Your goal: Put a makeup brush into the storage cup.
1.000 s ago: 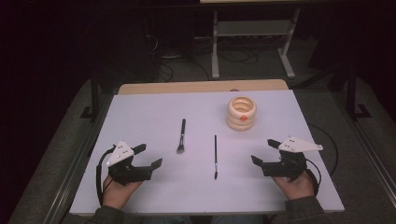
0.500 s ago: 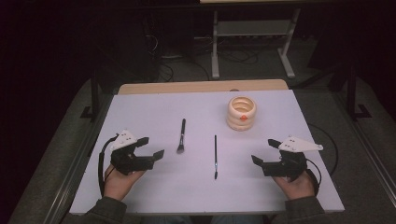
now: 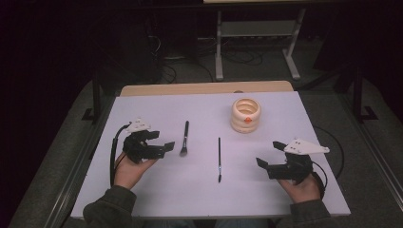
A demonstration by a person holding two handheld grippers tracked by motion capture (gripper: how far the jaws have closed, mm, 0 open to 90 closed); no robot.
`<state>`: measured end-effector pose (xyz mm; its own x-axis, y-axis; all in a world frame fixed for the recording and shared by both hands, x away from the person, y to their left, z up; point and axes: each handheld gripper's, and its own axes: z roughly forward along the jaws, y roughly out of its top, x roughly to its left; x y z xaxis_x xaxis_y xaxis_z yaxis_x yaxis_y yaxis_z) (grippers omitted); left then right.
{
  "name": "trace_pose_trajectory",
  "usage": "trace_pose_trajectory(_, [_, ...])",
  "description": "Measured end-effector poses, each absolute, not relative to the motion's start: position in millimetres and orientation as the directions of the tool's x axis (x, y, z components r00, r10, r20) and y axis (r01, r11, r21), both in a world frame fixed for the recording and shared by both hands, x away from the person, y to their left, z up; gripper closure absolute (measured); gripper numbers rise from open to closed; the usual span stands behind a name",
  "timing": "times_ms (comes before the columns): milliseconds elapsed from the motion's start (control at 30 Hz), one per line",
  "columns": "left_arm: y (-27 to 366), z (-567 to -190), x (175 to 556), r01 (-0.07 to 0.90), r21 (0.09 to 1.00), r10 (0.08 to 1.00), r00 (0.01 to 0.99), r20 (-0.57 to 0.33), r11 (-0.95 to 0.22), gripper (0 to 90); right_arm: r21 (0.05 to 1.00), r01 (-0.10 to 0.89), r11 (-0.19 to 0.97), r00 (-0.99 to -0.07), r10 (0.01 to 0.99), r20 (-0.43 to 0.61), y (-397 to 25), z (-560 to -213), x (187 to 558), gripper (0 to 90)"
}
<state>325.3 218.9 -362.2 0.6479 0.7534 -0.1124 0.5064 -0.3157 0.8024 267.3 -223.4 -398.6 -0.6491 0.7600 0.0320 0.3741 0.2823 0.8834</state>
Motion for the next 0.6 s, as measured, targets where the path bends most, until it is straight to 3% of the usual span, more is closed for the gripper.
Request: trace_pose_trajectory(600, [188.1, -368.8, 375.5, 0.606, 0.714, 0.775, 0.616, -0.142, -0.351, 23.8, 0.888, 0.368, 0.276, -0.651, 0.758, 0.034, -225.3, -397.9, 267.8, 14.4])
